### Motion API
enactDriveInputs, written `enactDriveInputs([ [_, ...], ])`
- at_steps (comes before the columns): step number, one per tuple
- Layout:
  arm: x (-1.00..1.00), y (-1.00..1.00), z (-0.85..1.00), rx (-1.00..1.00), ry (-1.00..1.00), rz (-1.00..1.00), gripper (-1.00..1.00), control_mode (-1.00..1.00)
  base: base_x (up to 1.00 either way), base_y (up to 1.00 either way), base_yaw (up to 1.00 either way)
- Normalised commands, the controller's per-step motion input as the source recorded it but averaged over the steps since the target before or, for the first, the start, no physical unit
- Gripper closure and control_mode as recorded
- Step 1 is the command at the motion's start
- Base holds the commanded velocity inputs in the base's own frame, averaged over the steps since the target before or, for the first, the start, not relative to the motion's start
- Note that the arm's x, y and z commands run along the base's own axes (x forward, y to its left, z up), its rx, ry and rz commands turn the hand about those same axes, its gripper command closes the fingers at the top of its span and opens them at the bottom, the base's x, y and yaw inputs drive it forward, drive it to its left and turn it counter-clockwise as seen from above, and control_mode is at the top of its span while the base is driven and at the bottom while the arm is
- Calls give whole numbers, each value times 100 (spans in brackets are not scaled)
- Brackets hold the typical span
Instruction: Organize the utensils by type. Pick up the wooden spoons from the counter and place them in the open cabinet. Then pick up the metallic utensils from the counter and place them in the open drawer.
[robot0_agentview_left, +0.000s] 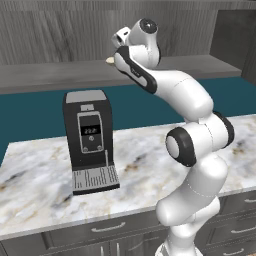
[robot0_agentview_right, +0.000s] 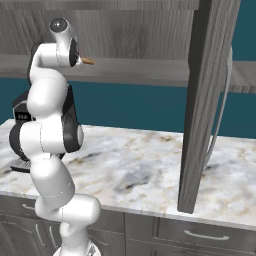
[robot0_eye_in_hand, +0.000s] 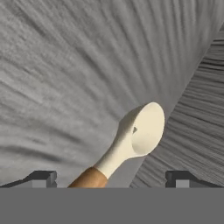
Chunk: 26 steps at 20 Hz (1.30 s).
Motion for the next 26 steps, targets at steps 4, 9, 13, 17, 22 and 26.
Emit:
enactDriveInputs([
  [4, 5, -18, -12, -7, 4, 0, -100, -100, 0, 0, 0],
  [9, 2, -8, -4, 0, 1, 0, -100, -100, 0, 0, 0],
  [13, -52, 0, 0, 0, -11, 0, -100, -100, 0, 0, 0],
  [17, -79, 0, 0, 1, -20, 0, -100, -100, 0, 0, 0],
  [22, -79, -3, 0, 1, -16, 0, -100, -100, 0, 0, 0],
  [26, -68, -18, 16, 14, 10, -19, -100, -100, 0, 0, 0],
])
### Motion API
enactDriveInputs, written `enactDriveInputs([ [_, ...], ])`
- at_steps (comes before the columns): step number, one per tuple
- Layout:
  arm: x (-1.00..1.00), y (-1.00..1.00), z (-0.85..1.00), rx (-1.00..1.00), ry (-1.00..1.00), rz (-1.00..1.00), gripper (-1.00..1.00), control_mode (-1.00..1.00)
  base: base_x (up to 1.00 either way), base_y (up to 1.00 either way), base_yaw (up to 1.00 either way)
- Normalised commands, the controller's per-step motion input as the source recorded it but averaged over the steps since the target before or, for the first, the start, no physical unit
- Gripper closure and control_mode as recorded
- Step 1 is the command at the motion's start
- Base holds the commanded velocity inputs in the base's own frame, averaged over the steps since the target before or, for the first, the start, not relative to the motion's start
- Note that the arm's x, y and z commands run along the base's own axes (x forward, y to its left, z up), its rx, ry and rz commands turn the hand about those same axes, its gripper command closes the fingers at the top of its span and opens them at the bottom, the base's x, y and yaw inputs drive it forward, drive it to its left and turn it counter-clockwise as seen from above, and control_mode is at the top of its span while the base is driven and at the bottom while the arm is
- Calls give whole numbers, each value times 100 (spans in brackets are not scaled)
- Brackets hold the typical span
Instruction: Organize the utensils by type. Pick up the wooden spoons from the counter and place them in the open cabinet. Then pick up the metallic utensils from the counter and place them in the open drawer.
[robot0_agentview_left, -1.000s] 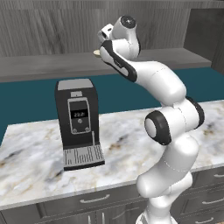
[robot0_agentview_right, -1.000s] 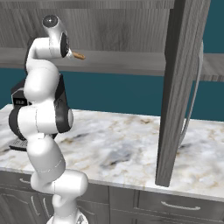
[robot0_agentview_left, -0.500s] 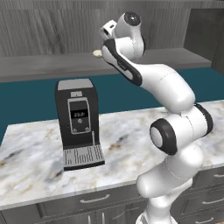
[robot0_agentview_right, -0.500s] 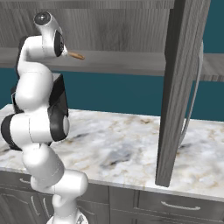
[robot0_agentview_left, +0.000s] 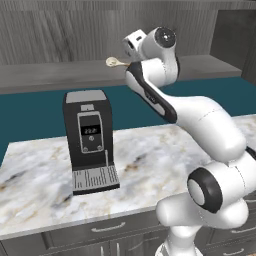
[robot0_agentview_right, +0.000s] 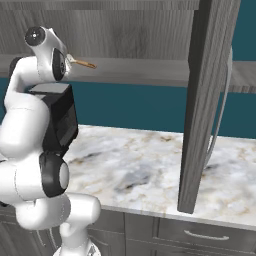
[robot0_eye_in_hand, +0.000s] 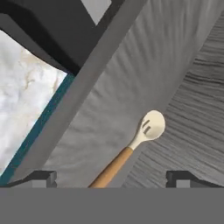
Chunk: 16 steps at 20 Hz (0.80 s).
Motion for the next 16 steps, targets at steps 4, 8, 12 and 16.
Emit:
enactDriveInputs([
  [4, -81, -19, 17, 31, 22, -41, -100, -100, 0, 0, 0],
  [8, -90, -12, 2, 43, 7, -52, -100, -100, 0, 0, 0],
  [12, -93, -11, 0, 42, 2, -50, -100, -100, 0, 0, 0],
  [16, -91, -4, 0, 43, 1, -55, -100, -100, 0, 0, 0],
])
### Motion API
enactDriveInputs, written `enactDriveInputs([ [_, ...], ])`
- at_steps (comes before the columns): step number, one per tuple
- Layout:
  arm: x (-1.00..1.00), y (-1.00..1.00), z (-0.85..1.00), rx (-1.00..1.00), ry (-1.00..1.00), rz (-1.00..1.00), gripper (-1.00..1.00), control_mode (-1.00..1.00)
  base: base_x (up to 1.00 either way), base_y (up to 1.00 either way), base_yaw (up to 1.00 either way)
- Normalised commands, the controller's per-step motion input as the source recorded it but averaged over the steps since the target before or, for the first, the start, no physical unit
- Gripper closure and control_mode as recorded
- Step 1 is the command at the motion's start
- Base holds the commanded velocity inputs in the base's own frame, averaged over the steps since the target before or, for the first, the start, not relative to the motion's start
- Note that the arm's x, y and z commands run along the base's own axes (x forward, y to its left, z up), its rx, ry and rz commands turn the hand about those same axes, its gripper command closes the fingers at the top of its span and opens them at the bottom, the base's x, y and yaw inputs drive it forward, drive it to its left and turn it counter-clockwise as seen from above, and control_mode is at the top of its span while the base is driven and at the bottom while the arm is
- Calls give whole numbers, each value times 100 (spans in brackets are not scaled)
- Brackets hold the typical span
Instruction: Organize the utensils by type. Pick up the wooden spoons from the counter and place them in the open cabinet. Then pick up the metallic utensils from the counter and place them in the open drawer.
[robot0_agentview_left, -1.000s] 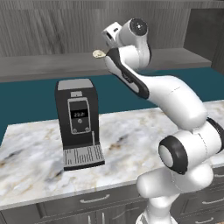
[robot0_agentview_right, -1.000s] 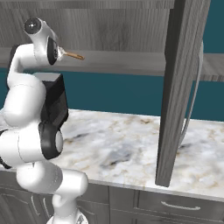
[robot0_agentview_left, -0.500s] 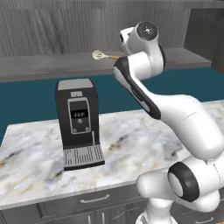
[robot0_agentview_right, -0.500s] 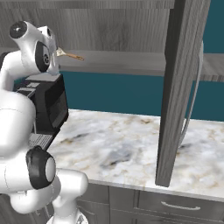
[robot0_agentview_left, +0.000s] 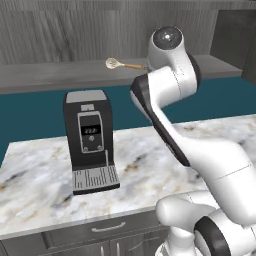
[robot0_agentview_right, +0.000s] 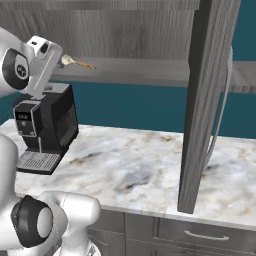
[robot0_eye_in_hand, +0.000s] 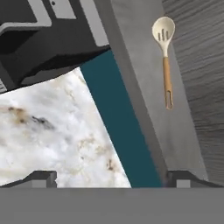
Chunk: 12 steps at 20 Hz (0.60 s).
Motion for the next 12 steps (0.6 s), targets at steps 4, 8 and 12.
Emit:
enactDriveInputs([
  [4, -82, -10, 0, 47, 3, -53, -100, -100, 0, 0, 0],
  [8, -86, -29, -19, 43, -2, -34, -100, -100, 0, 0, 0],
  [12, -52, -24, -44, 30, -3, -24, -100, -100, 0, 0, 0],
])
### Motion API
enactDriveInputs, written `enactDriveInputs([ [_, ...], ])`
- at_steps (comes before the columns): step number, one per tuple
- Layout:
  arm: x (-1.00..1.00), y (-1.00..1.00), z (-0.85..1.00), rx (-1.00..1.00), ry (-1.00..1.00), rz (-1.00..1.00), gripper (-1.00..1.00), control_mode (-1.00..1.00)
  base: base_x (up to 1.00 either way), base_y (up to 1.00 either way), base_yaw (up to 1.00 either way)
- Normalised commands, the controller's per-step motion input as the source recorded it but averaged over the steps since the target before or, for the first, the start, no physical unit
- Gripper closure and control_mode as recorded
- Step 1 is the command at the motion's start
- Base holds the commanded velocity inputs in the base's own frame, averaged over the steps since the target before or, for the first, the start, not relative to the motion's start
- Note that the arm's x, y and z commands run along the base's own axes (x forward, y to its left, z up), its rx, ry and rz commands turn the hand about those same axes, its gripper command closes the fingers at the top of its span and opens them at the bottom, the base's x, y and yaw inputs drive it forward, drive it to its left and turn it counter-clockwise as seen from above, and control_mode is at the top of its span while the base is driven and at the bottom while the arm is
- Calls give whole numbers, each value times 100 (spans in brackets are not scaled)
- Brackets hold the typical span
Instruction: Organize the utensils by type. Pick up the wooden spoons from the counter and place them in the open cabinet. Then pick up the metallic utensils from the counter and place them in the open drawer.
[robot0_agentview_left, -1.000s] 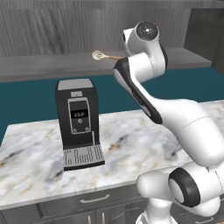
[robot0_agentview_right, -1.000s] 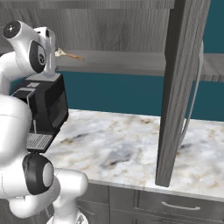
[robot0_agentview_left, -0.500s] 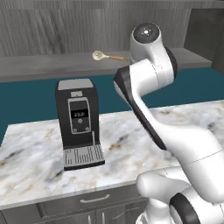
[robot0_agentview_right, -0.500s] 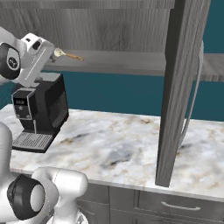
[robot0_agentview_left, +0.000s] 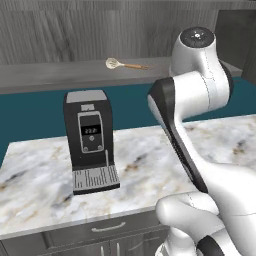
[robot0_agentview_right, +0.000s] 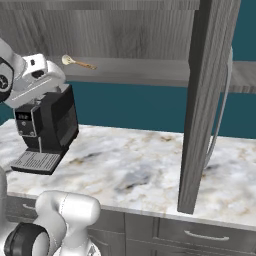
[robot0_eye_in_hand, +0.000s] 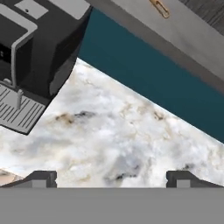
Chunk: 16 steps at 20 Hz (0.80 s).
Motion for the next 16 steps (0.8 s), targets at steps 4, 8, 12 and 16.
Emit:
enactDriveInputs([
  [4, -16, -27, -35, 22, 0, -18, -100, -100, 0, 0, 0],
  [8, -6, -3, -12, 4, 1, -8, -100, -100, 0, 0, 0],
  [12, -22, 0, -3, 0, 1, -1, -100, 100, -44, -4, 0],
  [16, 0, 0, 0, 0, 0, 0, -100, 100, -91, -13, -2],
])
